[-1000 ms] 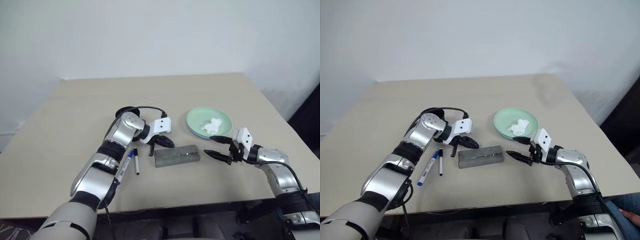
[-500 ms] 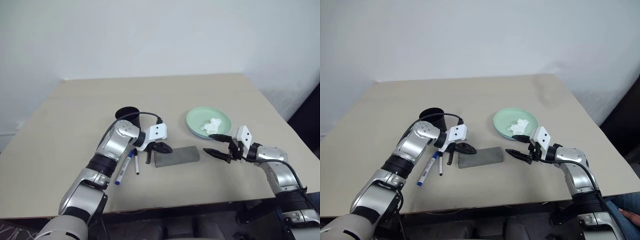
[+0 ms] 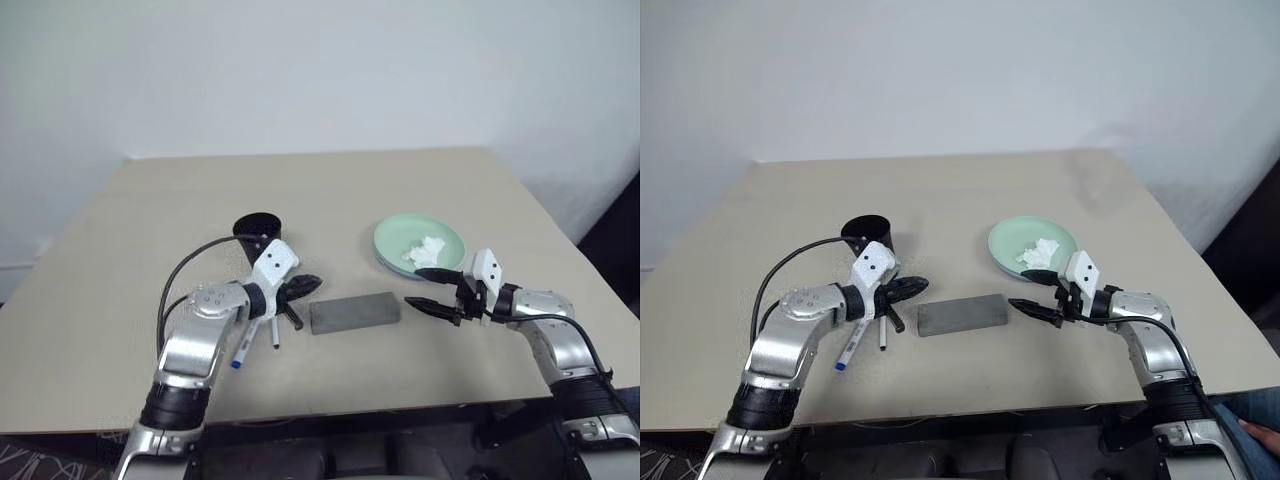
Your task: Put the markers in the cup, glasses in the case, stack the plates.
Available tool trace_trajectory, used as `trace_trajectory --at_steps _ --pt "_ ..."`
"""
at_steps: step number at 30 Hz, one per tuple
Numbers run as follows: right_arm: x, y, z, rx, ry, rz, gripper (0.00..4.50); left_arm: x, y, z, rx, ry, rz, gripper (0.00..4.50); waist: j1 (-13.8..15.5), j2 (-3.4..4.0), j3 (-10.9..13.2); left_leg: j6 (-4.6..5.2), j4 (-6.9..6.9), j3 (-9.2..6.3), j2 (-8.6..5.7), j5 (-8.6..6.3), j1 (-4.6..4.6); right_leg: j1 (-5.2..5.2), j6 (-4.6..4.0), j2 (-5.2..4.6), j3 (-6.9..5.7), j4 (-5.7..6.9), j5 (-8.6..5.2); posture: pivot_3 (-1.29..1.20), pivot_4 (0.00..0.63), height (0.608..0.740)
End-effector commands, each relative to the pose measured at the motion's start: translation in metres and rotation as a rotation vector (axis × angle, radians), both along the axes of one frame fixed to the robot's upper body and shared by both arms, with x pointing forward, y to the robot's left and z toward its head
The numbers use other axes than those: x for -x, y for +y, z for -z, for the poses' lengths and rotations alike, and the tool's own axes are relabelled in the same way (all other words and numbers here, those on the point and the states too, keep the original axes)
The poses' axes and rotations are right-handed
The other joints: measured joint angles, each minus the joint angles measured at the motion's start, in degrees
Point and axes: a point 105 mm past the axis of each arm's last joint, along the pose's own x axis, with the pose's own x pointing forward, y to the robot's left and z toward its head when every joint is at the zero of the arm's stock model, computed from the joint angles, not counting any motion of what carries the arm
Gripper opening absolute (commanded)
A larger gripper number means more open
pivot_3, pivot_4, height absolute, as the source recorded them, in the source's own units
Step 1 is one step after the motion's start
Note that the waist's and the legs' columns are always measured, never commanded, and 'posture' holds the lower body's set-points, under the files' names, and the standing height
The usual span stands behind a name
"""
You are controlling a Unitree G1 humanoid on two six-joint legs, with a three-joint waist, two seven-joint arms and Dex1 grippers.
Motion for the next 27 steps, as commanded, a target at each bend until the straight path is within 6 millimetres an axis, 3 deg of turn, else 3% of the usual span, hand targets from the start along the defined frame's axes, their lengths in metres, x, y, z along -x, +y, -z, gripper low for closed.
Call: trace_trajectory --at_steps 1,6,9,13,18,27 --pt "-0.005 -0.001 -0.015 -0.020 -0.044 -0.009 3.19 -0.001 0.020 -0.011 -0.018 -0.056 -0.204 0.04 -0.01 0.00 0.00 -0.01 0.00 0.00 0.01 0.00 0.00 0.00 0.00 0.01 0.00 0.00 0.00 0.00 0.000 0.740" --pt "-0.006 0.001 -0.014 -0.024 -0.033 -0.024 3.19 0.011 0.039 -0.003 -0.039 -0.033 -0.350 0.04 -0.03 0.00 0.00 -0.07 -0.01 0.03 0.03 -0.02 0.02 -0.01 -0.02 0.04 -0.01 0.01 0.01 0.00 0.000 0.740" --pt "-0.006 0.004 -0.012 -0.021 -0.027 -0.033 3.19 0.019 0.054 0.002 -0.073 -0.003 -0.418 0.62 -0.03 0.00 0.00 -0.09 -0.01 0.03 0.03 -0.01 0.02 0.00 -0.03 0.04 -0.03 0.01 0.01 0.00 0.000 0.740" --pt "-0.006 0.006 -0.011 -0.021 -0.023 -0.039 3.19 0.027 0.068 0.004 -0.090 0.026 -0.477 1.93 -0.03 0.00 0.00 -0.10 -0.01 0.03 0.03 -0.01 0.02 -0.02 -0.04 0.04 -0.03 0.00 0.01 0.00 0.000 0.740" --pt "-0.005 0.006 -0.010 -0.022 -0.020 -0.041 3.19 0.035 0.081 0.010 -0.112 0.077 -0.524 1.93 -0.04 0.00 0.00 -0.12 -0.01 0.04 0.03 -0.02 0.02 -0.02 -0.04 0.03 -0.05 0.00 0.00 0.00 0.000 0.740" --pt "-0.004 0.002 -0.009 -0.019 -0.016 -0.024 3.19 0.045 0.078 0.025 -0.106 0.214 -0.493 1.93 -0.04 0.01 0.00 -0.20 -0.03 0.03 0.05 -0.07 0.02 -0.04 -0.04 0.04 -0.07 0.00 0.00 0.00 0.000 0.740"
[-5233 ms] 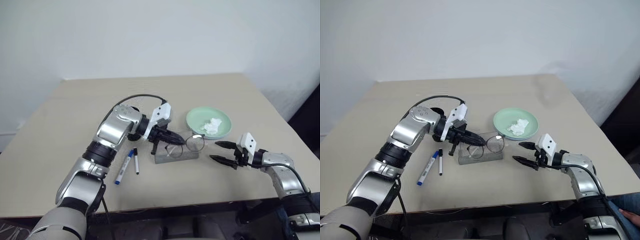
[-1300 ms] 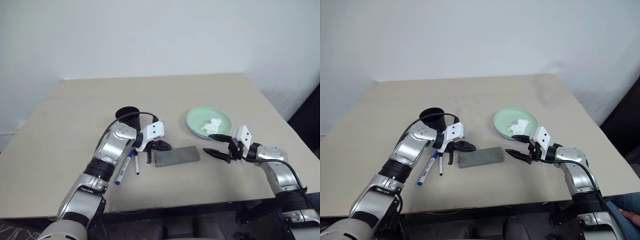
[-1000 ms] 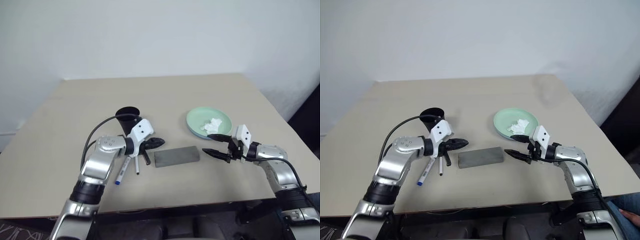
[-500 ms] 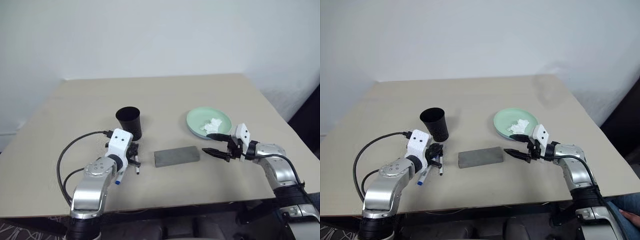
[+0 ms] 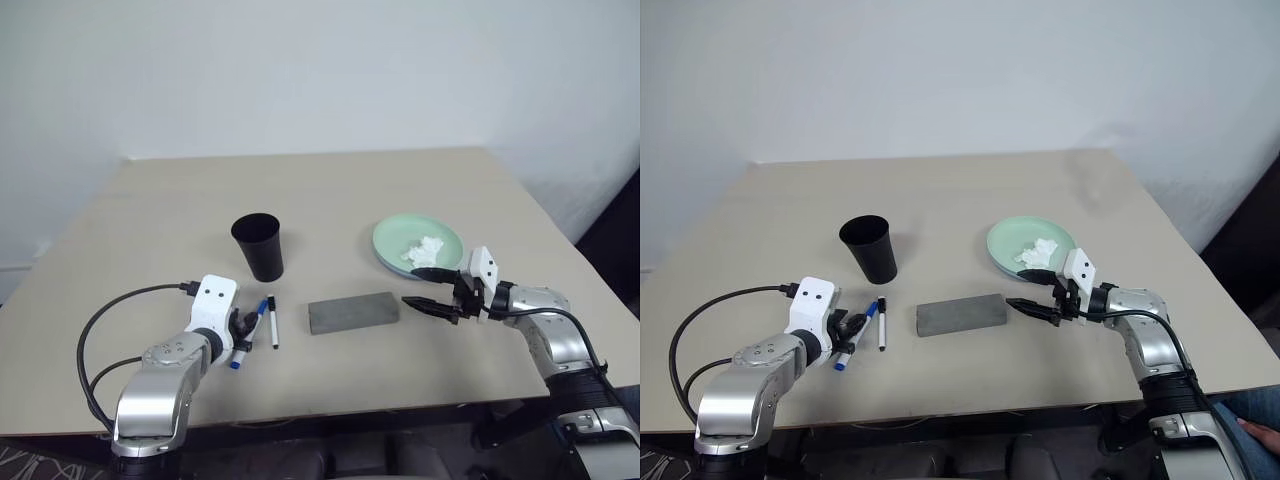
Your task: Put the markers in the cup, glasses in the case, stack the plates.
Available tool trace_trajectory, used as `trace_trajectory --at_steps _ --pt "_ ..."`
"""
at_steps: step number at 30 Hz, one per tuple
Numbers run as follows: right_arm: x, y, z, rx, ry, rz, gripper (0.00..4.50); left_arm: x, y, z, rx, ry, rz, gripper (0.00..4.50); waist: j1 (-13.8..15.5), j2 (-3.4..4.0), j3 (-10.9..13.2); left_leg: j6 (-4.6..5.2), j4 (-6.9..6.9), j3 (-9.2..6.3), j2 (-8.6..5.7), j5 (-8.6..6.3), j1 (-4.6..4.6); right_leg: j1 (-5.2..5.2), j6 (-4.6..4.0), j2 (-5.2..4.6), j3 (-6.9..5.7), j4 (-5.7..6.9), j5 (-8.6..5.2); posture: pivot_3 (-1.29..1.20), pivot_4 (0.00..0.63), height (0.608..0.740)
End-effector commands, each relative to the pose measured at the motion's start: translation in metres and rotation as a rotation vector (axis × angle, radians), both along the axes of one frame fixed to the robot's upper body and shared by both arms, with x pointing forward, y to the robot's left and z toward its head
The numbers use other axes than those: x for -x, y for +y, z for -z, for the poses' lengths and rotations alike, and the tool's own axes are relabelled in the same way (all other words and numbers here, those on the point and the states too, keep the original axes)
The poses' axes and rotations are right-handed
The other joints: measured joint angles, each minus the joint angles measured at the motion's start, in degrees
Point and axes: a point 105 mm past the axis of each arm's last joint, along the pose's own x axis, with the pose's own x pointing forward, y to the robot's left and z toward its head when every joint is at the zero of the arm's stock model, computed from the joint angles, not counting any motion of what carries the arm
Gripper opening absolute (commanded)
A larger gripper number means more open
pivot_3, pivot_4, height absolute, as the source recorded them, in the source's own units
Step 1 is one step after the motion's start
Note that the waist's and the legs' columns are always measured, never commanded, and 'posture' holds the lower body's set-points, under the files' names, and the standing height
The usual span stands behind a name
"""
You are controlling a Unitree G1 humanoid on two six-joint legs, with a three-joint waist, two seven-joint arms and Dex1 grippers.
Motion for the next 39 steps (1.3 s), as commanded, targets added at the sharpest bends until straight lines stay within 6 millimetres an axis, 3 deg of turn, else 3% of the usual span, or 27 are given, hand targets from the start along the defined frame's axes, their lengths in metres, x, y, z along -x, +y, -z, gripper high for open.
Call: trace_trajectory --at_steps 1,7,10,14,21,26,32,35,39 --pt "-0.001 -0.001 -0.010 -0.012 -0.037 0.007 3.19 0.001 -0.002 -0.006 -0.009 -0.007 0.025 1.93 0.00 0.00 0.00 -0.06 -0.01 0.00 0.01 -0.03 0.00 0.00 0.00 0.00 0.00 0.00 0.00 0.00 0.000 0.740" --pt "0.000 -0.003 -0.009 -0.011 -0.036 0.018 3.19 0.004 0.001 -0.002 -0.046 0.029 0.042 1.93 -0.01 0.00 0.00 -0.06 -0.02 0.01 0.01 -0.03 0.00 -0.01 -0.01 0.00 0.00 0.00 0.00 0.00 0.000 0.740" --pt "-0.001 -0.004 -0.009 -0.012 -0.038 0.024 3.19 0.005 0.008 0.002 -0.091 0.052 0.034 1.35 -0.01 0.01 0.01 -0.08 -0.03 0.01 0.01 -0.04 0.00 -0.02 -0.01 0.01 0.00 0.00 -0.01 0.00 0.000 0.740" --pt "-0.001 -0.004 -0.009 -0.012 -0.041 0.029 3.19 0.004 0.009 0.002 -0.095 0.047 0.033 0.11 -0.01 0.01 0.01 -0.09 -0.03 0.02 0.02 -0.04 0.01 -0.02 -0.01 0.00 -0.01 0.00 -0.01 0.00 0.000 0.740" --pt "-0.003 -0.006 -0.009 -0.010 -0.044 0.036 3.19 0.000 0.013 -0.001 -0.097 0.033 0.026 0.11 0.00 0.02 0.01 -0.14 -0.05 0.01 0.05 -0.02 0.02 -0.02 -0.01 0.01 -0.04 0.00 -0.01 0.00 0.000 0.740" --pt "-0.004 -0.007 -0.009 -0.007 -0.044 0.040 3.19 -0.004 0.000 -0.026 0.038 -0.108 0.164 0.11 0.00 0.00 0.02 -0.22 -0.05 0.02 0.11 0.01 0.01 -0.03 -0.03 0.03 -0.10 0.00 -0.02 0.00 0.000 0.740" --pt "-0.007 -0.007 -0.010 -0.003 -0.046 0.038 3.19 0.023 -0.028 -0.055 0.166 -0.207 0.531 0.11 -0.80 0.02 0.03 -0.27 -0.20 0.20 0.21 -0.05 0.00 -0.16 -0.16 0.03 -0.13 -0.06 -0.10 0.00 0.000 0.740" --pt "-0.008 -0.006 -0.010 -0.004 -0.050 0.036 3.19 0.016 -0.030 -0.068 0.200 -0.278 0.564 0.11 -1.00 0.02 0.03 -0.17 -0.23 0.17 0.23 0.02 -0.01 -0.17 -0.16 0.04 -0.16 -0.08 -0.10 0.00 0.000 0.740" --pt "-0.011 -0.004 -0.012 -0.006 -0.056 0.033 3.19 -0.010 -0.037 -0.099 0.216 -0.495 0.570 0.11 -1.05 0.00 0.03 -0.18 -0.20 0.17 0.24 0.05 0.03 -0.07 -0.16 0.07 -0.17 -0.09 -0.09 0.00 0.000 0.740"
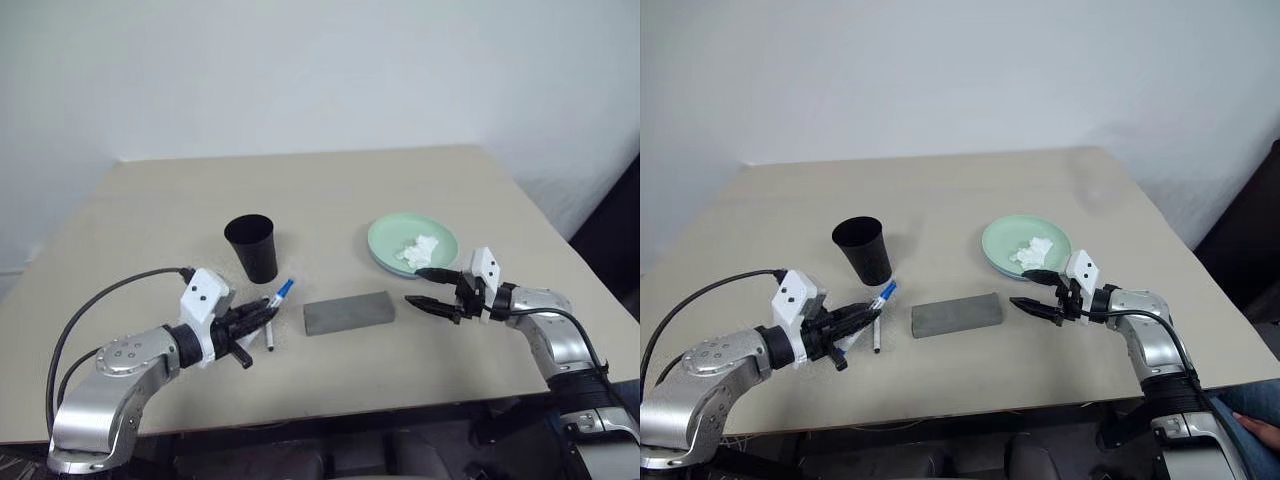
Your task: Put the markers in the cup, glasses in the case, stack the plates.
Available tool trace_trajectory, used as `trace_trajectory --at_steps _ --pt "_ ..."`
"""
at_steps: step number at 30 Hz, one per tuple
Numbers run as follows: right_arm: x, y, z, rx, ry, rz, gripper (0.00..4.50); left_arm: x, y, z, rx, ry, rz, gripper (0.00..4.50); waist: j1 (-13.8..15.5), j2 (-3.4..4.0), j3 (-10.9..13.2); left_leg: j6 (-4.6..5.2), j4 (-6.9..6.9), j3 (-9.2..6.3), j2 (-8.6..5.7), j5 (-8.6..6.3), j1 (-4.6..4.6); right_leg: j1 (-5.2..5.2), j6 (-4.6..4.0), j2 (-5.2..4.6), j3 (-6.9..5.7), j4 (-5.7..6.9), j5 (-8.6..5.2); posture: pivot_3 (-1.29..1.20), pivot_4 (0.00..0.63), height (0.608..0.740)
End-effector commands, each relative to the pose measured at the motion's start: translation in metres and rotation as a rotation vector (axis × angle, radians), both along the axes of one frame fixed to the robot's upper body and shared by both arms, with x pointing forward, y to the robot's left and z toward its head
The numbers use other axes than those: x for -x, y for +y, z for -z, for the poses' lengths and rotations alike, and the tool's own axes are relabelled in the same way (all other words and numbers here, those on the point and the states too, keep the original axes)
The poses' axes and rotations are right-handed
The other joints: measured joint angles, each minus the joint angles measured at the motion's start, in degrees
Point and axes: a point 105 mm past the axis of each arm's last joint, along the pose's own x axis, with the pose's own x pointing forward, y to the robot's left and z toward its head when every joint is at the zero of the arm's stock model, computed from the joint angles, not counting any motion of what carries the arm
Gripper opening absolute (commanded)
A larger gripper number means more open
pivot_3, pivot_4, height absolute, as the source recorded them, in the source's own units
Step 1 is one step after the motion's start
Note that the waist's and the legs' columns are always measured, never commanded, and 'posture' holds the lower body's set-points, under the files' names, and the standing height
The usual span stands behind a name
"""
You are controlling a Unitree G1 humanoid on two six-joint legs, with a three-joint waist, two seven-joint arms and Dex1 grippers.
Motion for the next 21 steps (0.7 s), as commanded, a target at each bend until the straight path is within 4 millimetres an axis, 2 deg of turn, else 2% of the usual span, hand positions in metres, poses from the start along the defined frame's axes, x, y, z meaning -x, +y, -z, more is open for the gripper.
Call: trace_trajectory --at_steps 1,5,9,11,15,21 --pt "-0.007 0.002 -0.015 -0.008 -0.066 -0.004 3.19 -0.025 0.000 -0.038 0.042 -0.249 -0.041 0.11 -0.06 -0.01 -0.01 -0.01 0.02 0.01 0.00 0.01 0.01 0.01 0.00 0.00 0.01 0.00 0.00 0.00 0.000 0.740" --pt "-0.010 0.003 -0.016 -0.011 -0.073 -0.002 3.19 -0.073 0.018 -0.064 -0.019 -0.495 -0.267 0.11 -0.08 -0.02 -0.02 -0.09 0.06 0.00 -0.03 0.08 0.02 0.07 -0.11 0.04 0.02 -0.05 0.24 0.00 0.000 0.740" --pt "-0.012 0.004 -0.017 -0.014 -0.080 -0.002 3.19 -0.108 0.018 -0.074 0.015 -0.613 -0.377 0.11 -0.09 -0.04 -0.03 -0.08 0.06 -0.03 0.01 0.09 0.04 0.08 -0.17 0.14 0.02 -0.07 0.30 0.00 0.000 0.740" --pt "-0.012 0.004 -0.017 -0.015 -0.083 -0.001 3.19 -0.117 0.019 -0.073 0.027 -0.637 -0.410 0.11 -0.08 -0.04 -0.03 -0.07 0.06 -0.04 0.00 0.09 0.02 0.07 -0.20 0.14 0.02 -0.10 0.33 0.00 0.000 0.740" --pt "-0.011 0.003 -0.018 -0.017 -0.090 0.008 3.19 -0.136 0.020 -0.061 0.027 -0.644 -0.449 0.11 -0.10 -0.04 -0.04 -0.05 0.04 -0.02 0.00 0.06 -0.03 0.01 -0.21 0.14 0.02 -0.16 0.35 0.00 0.000 0.740" --pt "-0.009 -0.002 -0.017 -0.015 -0.093 0.026 3.19 -0.147 0.012 -0.046 0.030 -0.632 -0.423 0.11 -0.05 -0.06 -0.04 -0.01 0.03 -0.02 -0.01 0.04 -0.05 0.02 -0.21 0.12 0.02 -0.19 0.36 0.00 0.000 0.740"
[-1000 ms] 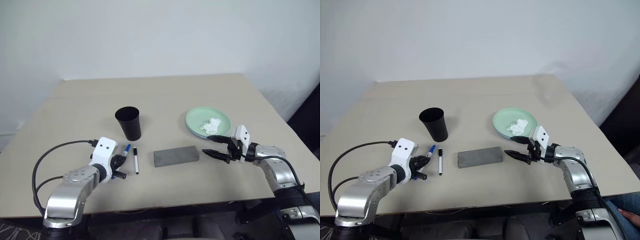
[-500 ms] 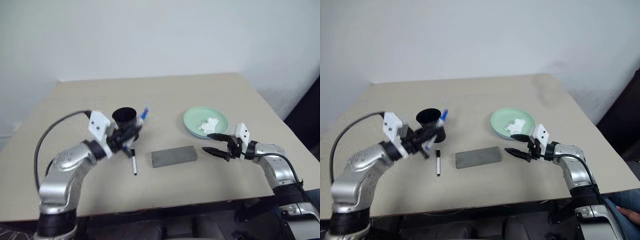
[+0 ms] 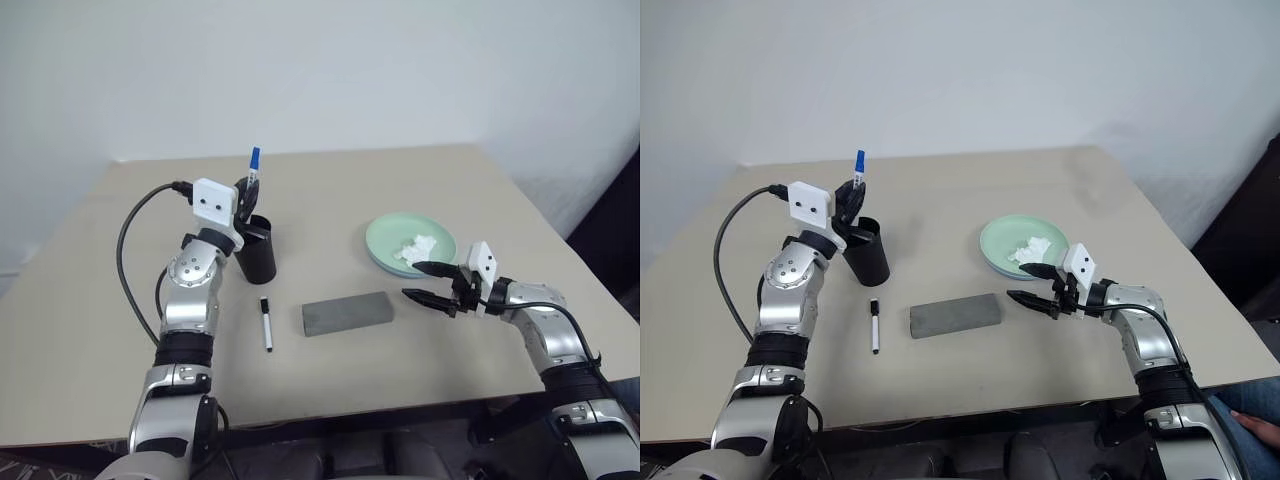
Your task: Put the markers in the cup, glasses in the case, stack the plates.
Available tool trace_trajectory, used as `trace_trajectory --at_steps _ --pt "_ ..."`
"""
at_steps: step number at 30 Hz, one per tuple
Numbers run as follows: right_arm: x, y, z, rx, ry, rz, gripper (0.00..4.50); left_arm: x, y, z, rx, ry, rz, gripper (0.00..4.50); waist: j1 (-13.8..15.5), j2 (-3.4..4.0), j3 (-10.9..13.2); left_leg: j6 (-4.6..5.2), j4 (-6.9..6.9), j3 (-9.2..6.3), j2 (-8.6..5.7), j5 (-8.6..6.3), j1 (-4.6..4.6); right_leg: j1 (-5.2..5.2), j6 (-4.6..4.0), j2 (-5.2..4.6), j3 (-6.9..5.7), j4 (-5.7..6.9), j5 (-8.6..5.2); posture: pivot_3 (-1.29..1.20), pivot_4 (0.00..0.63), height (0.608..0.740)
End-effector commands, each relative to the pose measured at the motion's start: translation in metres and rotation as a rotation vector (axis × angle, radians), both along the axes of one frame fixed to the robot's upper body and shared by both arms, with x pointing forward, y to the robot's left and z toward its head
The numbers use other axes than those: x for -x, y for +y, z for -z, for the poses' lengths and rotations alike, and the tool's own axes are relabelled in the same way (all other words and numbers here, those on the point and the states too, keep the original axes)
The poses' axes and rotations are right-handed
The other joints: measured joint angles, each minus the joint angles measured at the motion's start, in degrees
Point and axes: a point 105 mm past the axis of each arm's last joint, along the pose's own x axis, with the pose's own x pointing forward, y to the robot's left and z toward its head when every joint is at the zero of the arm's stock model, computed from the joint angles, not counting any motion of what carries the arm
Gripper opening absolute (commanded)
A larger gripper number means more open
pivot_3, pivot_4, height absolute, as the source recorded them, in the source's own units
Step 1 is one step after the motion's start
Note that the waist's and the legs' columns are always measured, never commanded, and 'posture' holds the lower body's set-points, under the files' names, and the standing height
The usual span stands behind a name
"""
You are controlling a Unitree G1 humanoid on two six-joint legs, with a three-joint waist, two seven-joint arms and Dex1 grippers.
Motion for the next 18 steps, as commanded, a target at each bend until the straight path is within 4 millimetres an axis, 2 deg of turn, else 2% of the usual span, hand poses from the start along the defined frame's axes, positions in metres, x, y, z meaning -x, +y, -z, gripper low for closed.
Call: trace_trajectory --at_steps 1,2,7,10,15,18 --pt "-0.001 -0.005 -0.015 0.000 -0.069 0.012 3.19 -0.004 -0.008 -0.018 -0.008 -0.079 0.026 0.85 0.01 -0.01 0.00 0.03 0.00 0.00 0.00 -0.02 0.00 0.00 0.00 0.00 0.00 0.00 0.00 0.00 0.000 0.740" --pt "-0.001 -0.006 -0.015 0.000 -0.069 0.015 3.19 -0.004 -0.008 -0.017 -0.005 -0.079 0.024 1.07 0.01 -0.01 -0.01 0.04 0.00 0.00 0.00 -0.02 -0.01 0.00 0.01 0.00 0.00 0.00 0.00 0.00 0.000 0.740" --pt "0.000 -0.008 -0.013 0.002 -0.066 0.019 3.19 -0.006 -0.008 -0.018 0.008 -0.089 0.017 2.90 0.00 -0.02 -0.01 0.04 0.01 0.00 0.01 -0.02 0.01 0.01 0.01 0.00 0.00 0.02 0.00 0.00 0.000 0.740" --pt "-0.001 -0.007 -0.013 0.002 -0.064 0.018 3.19 -0.006 -0.007 -0.020 0.013 -0.097 0.011 3.82 -0.02 -0.02 -0.01 0.04 0.01 0.01 0.02 -0.02 0.01 0.01 0.01 0.00 0.00 0.02 0.00 0.00 0.000 0.740" --pt "-0.002 -0.005 -0.012 0.002 -0.064 0.009 3.19 -0.004 -0.004 -0.029 0.022 -0.126 0.000 3.82 -0.01 -0.02 -0.01 0.04 0.01 0.00 0.02 -0.02 0.01 0.01 0.01 0.01 -0.01 0.02 0.00 0.00 0.000 0.740" --pt "-0.003 -0.004 -0.012 0.003 -0.063 0.001 3.19 -0.002 -0.003 -0.042 0.029 -0.161 0.002 3.82 -0.01 -0.04 -0.01 0.04 0.02 0.00 0.02 -0.02 0.00 0.01 0.01 0.01 -0.01 0.02 0.00 0.00 0.000 0.740"
